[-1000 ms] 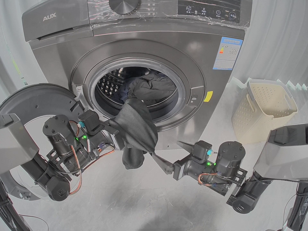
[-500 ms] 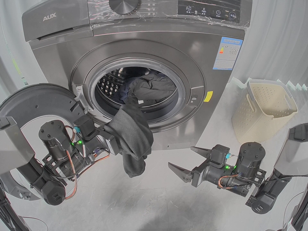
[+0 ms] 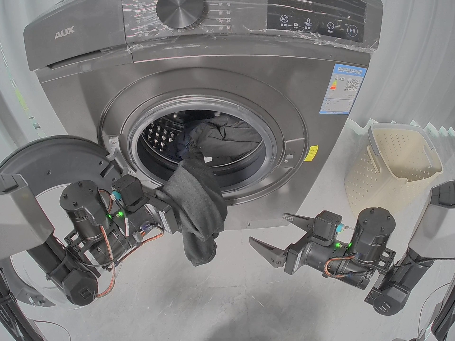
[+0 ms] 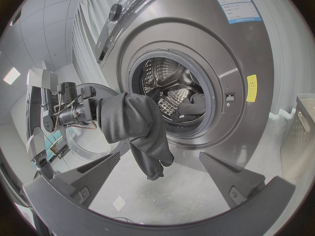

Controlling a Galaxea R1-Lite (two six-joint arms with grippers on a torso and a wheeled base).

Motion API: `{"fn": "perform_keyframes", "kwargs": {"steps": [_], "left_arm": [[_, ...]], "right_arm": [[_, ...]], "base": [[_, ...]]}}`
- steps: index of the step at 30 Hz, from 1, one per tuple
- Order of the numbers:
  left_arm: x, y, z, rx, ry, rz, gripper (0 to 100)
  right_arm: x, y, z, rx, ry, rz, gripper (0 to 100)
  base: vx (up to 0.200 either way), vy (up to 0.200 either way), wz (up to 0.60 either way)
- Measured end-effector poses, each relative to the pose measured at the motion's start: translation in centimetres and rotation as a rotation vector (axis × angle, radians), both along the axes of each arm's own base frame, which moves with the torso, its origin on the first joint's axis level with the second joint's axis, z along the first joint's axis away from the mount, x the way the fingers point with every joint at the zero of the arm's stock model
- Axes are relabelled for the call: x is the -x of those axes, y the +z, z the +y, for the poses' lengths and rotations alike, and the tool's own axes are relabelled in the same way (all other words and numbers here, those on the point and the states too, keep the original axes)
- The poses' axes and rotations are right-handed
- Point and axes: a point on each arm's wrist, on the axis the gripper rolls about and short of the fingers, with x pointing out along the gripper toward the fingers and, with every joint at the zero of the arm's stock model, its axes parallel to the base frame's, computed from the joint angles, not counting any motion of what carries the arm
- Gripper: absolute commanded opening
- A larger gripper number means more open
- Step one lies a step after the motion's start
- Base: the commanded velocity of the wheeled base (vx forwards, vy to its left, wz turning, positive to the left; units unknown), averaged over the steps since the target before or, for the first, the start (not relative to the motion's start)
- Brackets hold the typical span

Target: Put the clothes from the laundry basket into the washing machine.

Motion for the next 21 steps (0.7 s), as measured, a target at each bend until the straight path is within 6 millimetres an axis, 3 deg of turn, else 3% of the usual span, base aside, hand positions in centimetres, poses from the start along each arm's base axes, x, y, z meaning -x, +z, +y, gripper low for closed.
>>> {"fn": "perform_keyframes", "kwargs": {"steps": [4,10,21], "left_arm": [[0.0,-0.1,-0.1,-0.002,-0.001,0.003,0],[-0.1,-0.3,-0.2,-0.004,-0.001,0.008,0],[0.5,-1.2,-1.3,-0.02,-0.03,0.039,0]], "right_arm": [[0.1,-0.1,0.0,0.004,0.002,0.004,100],[0.5,-0.3,-0.1,0.015,0.008,0.017,100],[3.2,-0.9,0.9,0.045,0.099,0.048,100]], "base": [[0.2,0.0,0.0],[0.0,0.0,0.0],[0.0,0.0,0.0]]}}
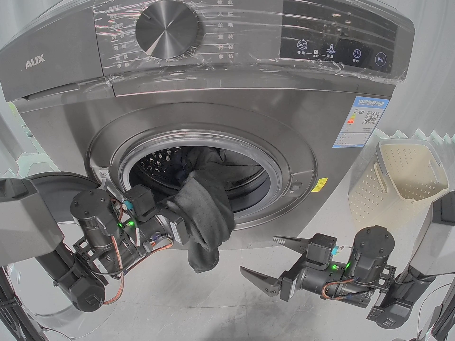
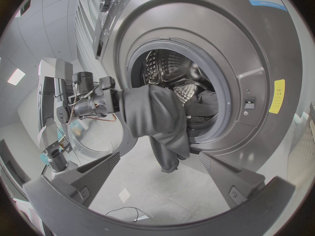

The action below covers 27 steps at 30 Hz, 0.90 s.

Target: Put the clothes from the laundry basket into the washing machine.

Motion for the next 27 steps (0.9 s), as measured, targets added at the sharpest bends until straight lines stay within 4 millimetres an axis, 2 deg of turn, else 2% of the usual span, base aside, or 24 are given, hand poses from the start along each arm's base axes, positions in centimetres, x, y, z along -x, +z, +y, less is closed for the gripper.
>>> {"fn": "perform_keyframes", "kwargs": {"steps": [6,27], "left_arm": [[-1.7,-0.5,-1.2,0.007,0.003,-0.011,0],[-11.5,-1.2,-4.4,0.14,0.119,-0.162,0]], "right_arm": [[0.7,0.3,0.3,-0.004,0.023,-0.004,100],[1.0,0.2,0.4,-0.003,0.031,0.0,100]], "base": [[0.0,0.0,0.0],[0.0,0.0,0.0]]}}
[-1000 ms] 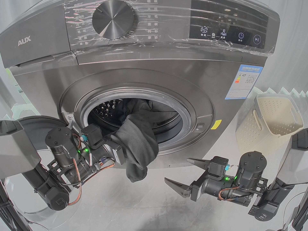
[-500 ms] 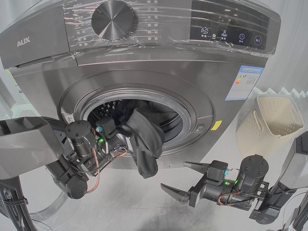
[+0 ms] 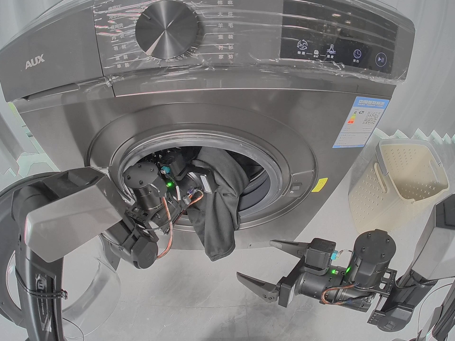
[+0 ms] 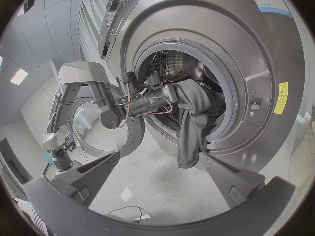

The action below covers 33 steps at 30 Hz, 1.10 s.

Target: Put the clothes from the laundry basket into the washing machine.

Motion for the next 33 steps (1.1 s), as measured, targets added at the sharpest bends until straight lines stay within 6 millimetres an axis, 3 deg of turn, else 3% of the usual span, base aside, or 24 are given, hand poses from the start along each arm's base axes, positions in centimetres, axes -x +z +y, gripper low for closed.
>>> {"fn": "perform_keyframes", "kwargs": {"steps": [9,16,23,24,33], "left_arm": [[-4.6,-0.4,-0.7,0.056,0.051,-0.091,0],[-8.0,-0.8,0.6,0.11,0.149,-0.093,0],[-8.5,-1.8,0.7,0.115,0.158,-0.063,0],[-8.5,-2.0,0.7,0.111,0.157,-0.055,100],[-6.8,-3.4,0.5,0.075,0.128,0.063,100]], "right_arm": [[0.0,-0.1,0.1,0.002,0.002,0.002,100],[-0.1,-0.2,0.1,0.005,0.002,0.004,100],[-0.1,-0.4,0.1,0.01,0.002,0.009,100],[-0.1,-0.5,0.1,0.011,0.002,0.01,100],[-0.1,-0.5,0.1,0.012,0.002,0.012,100]], "base": [[0.0,0.0,0.0],[0.0,0.0,0.0],[0.0,0.0,0.0],[0.0,0.0,0.0],[0.0,0.0,0.0]]}}
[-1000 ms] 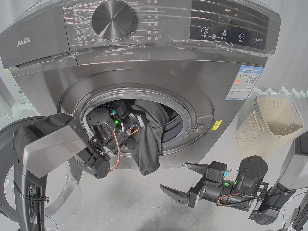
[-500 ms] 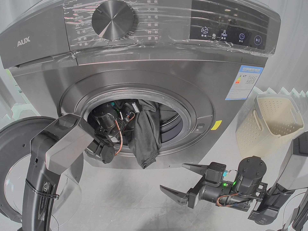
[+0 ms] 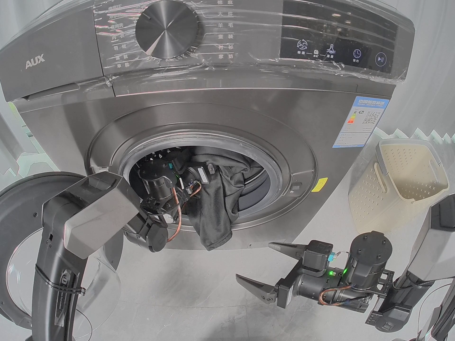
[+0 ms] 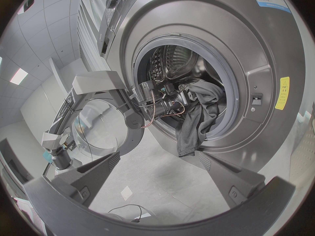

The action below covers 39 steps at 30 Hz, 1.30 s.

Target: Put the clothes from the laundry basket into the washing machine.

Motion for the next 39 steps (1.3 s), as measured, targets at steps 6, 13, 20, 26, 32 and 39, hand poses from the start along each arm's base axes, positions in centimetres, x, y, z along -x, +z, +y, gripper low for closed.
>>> {"fn": "perform_keyframes", "kwargs": {"steps": [6,13,20,26,32,39], "left_arm": [[2.0,-0.2,0.0,-0.05,-0.047,0.127,100],[4.1,-0.9,-1.0,-0.114,-0.133,0.199,100],[3.8,-2.8,-1.8,-0.154,-0.153,0.228,100],[2.9,-3.9,-1.8,-0.172,-0.142,0.235,0],[1.5,-3.0,-2.1,-0.15,-0.111,0.19,0],[-0.9,0.0,-1.5,-0.08,-0.012,0.066,0]], "right_arm": [[0.0,0.0,0.0,0.0,0.0,0.0,100],[0.0,0.0,0.0,0.0,0.001,0.0,100],[0.0,0.0,0.0,0.0,0.003,0.0,100],[0.0,0.0,0.1,-0.001,0.003,-0.001,100],[0.0,0.1,0.1,-0.004,0.003,-0.003,100],[0.0,0.1,0.2,-0.007,0.006,-0.005,100]], "base": [[0.0,0.0,0.0],[0.0,0.0,0.0],[0.0,0.0,0.0],[0.0,0.0,0.0],[0.0,0.0,0.0],[0.0,0.0,0.0]]}}
